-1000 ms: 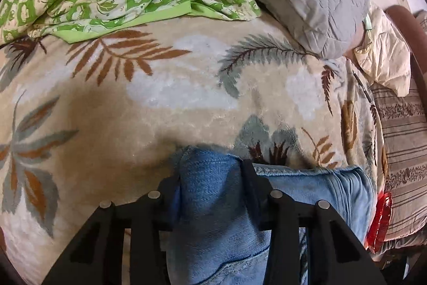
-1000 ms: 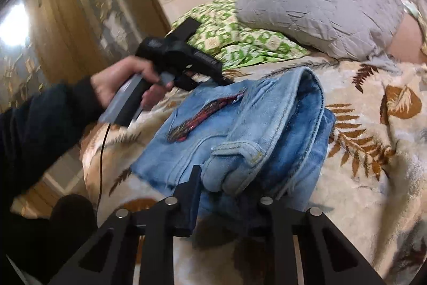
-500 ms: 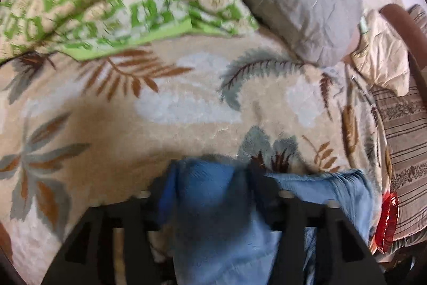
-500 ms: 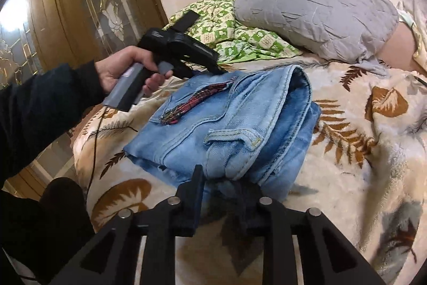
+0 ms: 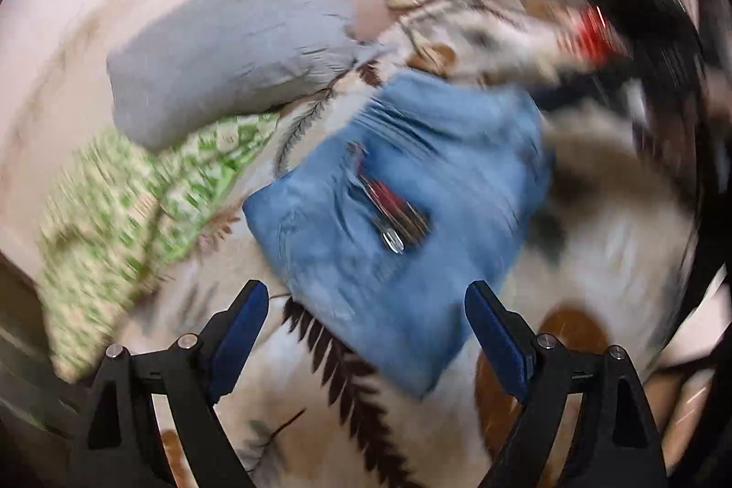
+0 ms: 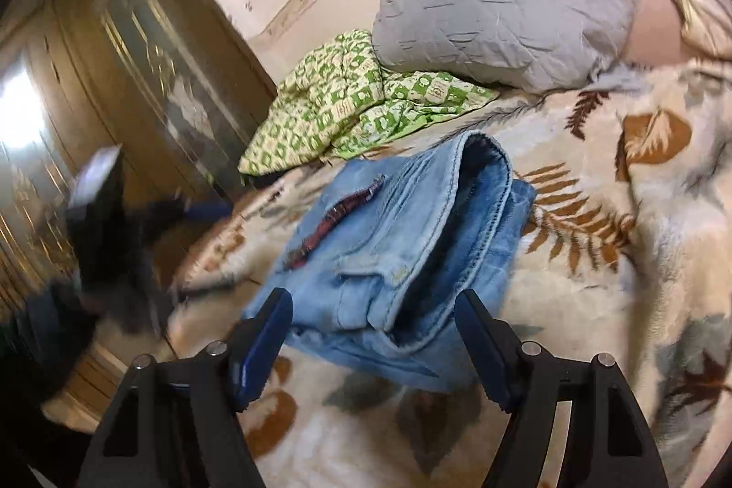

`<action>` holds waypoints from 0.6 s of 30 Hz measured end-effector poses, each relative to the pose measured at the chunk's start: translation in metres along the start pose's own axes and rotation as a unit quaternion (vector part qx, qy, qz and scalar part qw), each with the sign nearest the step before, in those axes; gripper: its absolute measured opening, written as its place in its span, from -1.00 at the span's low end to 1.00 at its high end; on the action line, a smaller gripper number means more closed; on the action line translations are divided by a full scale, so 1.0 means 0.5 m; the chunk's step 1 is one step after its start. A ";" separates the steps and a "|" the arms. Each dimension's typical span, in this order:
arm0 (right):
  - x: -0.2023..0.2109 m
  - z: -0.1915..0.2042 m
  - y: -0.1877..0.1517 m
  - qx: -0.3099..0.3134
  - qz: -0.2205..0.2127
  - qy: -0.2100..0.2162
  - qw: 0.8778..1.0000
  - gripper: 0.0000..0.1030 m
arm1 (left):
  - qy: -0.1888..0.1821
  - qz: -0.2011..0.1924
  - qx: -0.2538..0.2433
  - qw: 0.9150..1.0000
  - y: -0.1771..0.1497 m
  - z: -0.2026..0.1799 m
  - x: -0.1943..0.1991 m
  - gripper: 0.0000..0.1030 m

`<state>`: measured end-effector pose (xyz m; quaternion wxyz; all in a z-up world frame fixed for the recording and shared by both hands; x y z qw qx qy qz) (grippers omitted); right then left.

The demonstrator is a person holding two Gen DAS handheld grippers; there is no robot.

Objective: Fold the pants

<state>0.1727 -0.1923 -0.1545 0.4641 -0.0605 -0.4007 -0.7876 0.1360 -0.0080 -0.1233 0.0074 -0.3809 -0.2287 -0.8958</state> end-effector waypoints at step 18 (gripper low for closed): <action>-0.076 0.029 0.011 -0.021 0.028 0.000 0.999 -0.29 | 0.125 0.057 -0.144 0.980 -0.030 -0.081 -0.086 -0.67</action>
Point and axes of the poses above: each gripper's, at about its wrist camera, not at the fingertips, and x roughly against the way its jaws point, z to its left, y to its top, the point moved 7 cm from there along -x, roughly the way its jaws point, and after that the axes turned 15 degrees about -x, right-handed, at the moved point
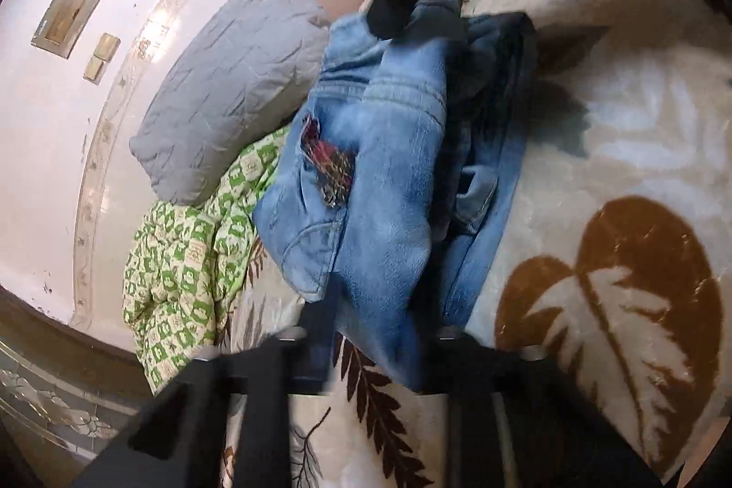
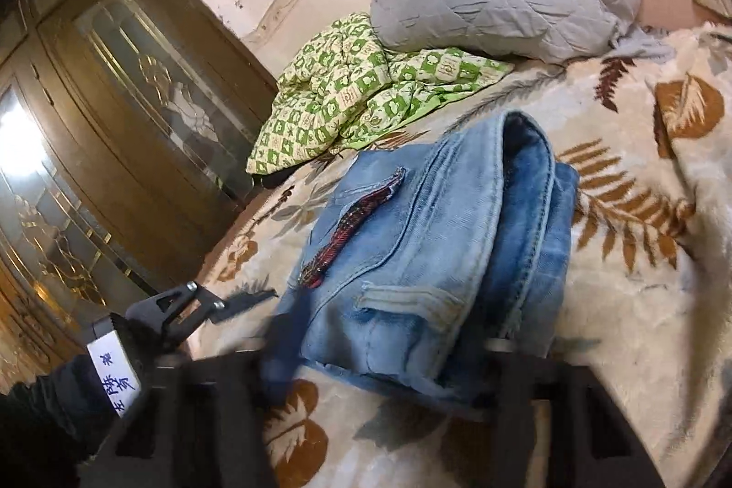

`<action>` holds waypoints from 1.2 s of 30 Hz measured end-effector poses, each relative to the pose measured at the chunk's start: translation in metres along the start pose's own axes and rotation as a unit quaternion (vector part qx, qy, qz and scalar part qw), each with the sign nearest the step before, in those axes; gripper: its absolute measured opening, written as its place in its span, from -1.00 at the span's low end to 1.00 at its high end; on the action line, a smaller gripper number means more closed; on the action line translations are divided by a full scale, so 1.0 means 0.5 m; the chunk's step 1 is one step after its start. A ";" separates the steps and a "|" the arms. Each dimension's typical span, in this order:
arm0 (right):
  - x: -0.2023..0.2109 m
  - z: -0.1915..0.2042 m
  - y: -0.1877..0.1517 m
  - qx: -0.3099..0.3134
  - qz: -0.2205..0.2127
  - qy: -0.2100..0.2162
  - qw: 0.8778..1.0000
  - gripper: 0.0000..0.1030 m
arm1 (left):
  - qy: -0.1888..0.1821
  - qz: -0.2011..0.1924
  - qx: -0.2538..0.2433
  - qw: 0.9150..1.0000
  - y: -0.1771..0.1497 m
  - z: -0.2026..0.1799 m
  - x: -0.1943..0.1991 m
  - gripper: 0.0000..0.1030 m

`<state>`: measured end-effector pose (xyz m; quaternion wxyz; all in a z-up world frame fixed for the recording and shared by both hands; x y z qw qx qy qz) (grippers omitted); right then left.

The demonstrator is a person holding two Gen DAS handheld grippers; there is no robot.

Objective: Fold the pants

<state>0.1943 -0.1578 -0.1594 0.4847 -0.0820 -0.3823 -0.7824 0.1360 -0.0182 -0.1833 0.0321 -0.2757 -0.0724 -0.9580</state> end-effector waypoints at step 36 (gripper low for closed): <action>0.048 -0.010 0.019 0.016 -0.035 -0.064 0.997 0.82 | -0.078 -0.033 0.241 0.967 -0.065 0.126 0.081 0.79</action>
Point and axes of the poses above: each gripper's, at about its wrist camera, not at the fingertips, and x roughly against the way its jaws point, z to its left, y to its top, the point moved 7 cm from there along -x, roughly the way its jaws point, and after that the axes turned 15 degrees about -x, right-handed, at the moved point
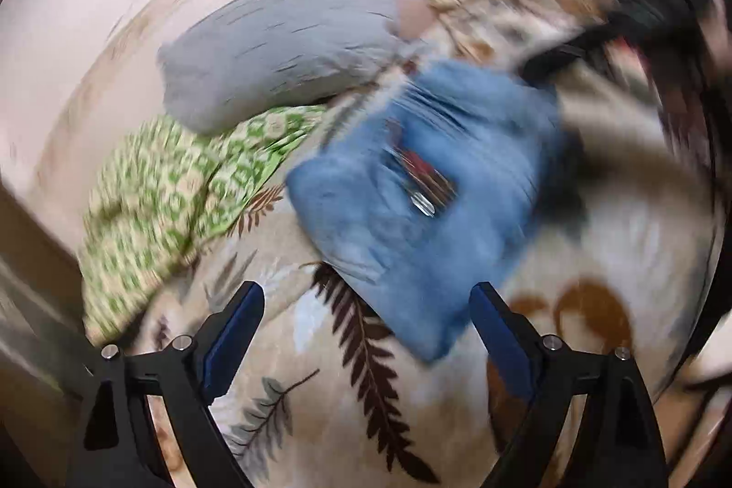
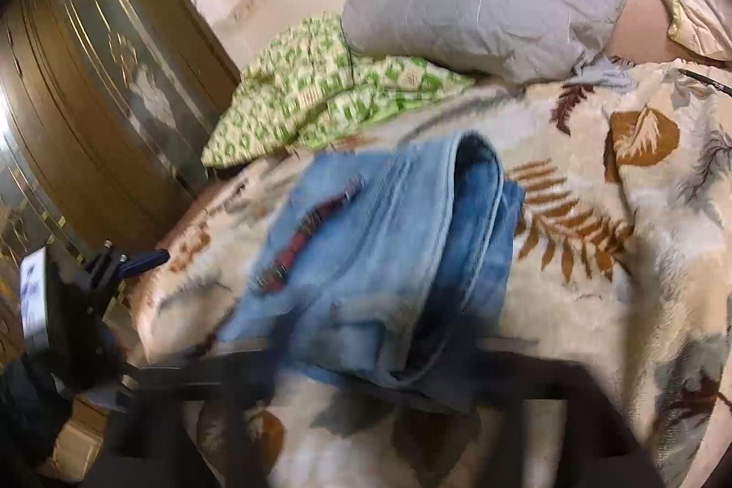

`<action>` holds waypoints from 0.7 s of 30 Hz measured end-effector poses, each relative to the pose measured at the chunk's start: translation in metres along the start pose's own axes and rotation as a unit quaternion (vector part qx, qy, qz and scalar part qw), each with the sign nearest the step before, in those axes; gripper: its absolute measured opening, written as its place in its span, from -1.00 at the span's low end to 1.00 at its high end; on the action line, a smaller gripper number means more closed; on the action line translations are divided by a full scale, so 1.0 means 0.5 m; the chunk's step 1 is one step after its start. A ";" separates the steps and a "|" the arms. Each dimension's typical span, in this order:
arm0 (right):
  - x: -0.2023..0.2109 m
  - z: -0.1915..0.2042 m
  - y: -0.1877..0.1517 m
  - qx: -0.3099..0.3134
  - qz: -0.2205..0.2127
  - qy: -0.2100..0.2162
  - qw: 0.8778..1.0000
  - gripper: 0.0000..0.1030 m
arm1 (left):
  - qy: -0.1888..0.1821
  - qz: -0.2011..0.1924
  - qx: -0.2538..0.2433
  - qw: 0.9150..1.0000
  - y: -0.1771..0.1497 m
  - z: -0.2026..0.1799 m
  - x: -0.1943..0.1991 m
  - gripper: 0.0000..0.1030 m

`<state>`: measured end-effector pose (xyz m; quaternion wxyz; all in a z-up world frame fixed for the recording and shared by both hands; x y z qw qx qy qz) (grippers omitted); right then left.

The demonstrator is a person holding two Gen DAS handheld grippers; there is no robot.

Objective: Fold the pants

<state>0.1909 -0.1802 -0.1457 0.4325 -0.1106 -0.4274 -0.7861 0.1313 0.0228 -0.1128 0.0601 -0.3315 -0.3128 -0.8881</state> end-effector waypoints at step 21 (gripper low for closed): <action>-0.149 -0.053 0.179 -0.150 0.050 0.073 0.985 0.29 | -0.240 0.095 0.431 0.865 0.053 0.210 -0.403 0.84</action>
Point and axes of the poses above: each gripper's, at about its wrist camera, not at the fingertips, and x roughly against the way its jaws point, z to its left, y to its top, the point moved 7 cm from there along -x, roughly the way its jaws point, and after that the axes turned 15 degrees about -x, right-handed, at the moved point
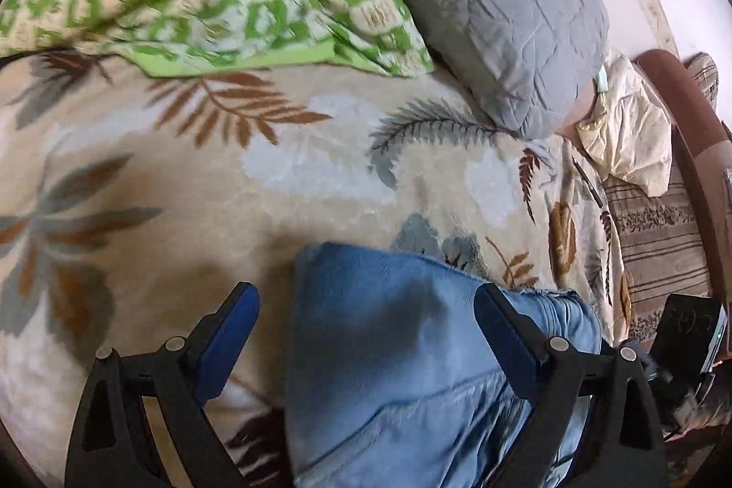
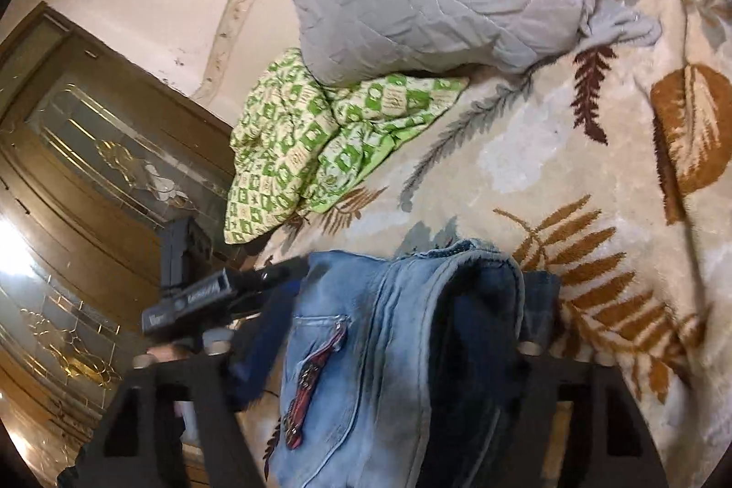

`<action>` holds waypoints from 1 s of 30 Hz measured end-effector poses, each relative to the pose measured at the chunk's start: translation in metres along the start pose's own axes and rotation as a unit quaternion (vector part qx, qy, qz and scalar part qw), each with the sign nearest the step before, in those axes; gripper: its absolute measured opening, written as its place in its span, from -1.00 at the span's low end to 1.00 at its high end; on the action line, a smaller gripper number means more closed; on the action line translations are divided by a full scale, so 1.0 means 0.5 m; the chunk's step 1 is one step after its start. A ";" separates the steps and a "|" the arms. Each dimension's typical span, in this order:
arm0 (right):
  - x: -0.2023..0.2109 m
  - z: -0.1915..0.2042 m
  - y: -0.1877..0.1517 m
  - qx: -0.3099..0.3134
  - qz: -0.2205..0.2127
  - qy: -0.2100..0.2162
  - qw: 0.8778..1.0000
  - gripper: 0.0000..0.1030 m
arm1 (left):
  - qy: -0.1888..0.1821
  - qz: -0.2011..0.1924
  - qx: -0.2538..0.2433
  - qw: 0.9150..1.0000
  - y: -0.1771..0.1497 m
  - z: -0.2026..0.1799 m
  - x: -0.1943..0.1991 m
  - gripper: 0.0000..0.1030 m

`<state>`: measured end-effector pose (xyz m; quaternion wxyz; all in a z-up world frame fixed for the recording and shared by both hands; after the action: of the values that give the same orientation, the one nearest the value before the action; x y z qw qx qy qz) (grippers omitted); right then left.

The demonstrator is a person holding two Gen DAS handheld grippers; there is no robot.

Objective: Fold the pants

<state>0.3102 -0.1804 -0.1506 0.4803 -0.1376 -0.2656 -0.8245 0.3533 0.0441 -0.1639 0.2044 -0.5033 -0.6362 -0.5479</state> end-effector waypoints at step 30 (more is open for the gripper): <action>-0.026 -0.086 -0.012 -0.006 -0.017 -0.044 0.999 -0.64 | 0.053 -0.008 -0.066 0.996 -0.014 -0.002 -0.025 0.55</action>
<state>0.3127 -0.1933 -0.1942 0.4532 -0.1719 -0.2835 -0.8274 0.3522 0.0388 -0.1773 0.1992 -0.4809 -0.5909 -0.6164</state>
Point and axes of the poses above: each gripper's, at about its wrist camera, not at the fingertips, and x roughly against the way its jaws point, z to its left, y to its top, the point moved 7 cm from there along -x, roughly the way its jaws point, and after that the axes turned 15 degrees about -x, right-handed, at the moved point
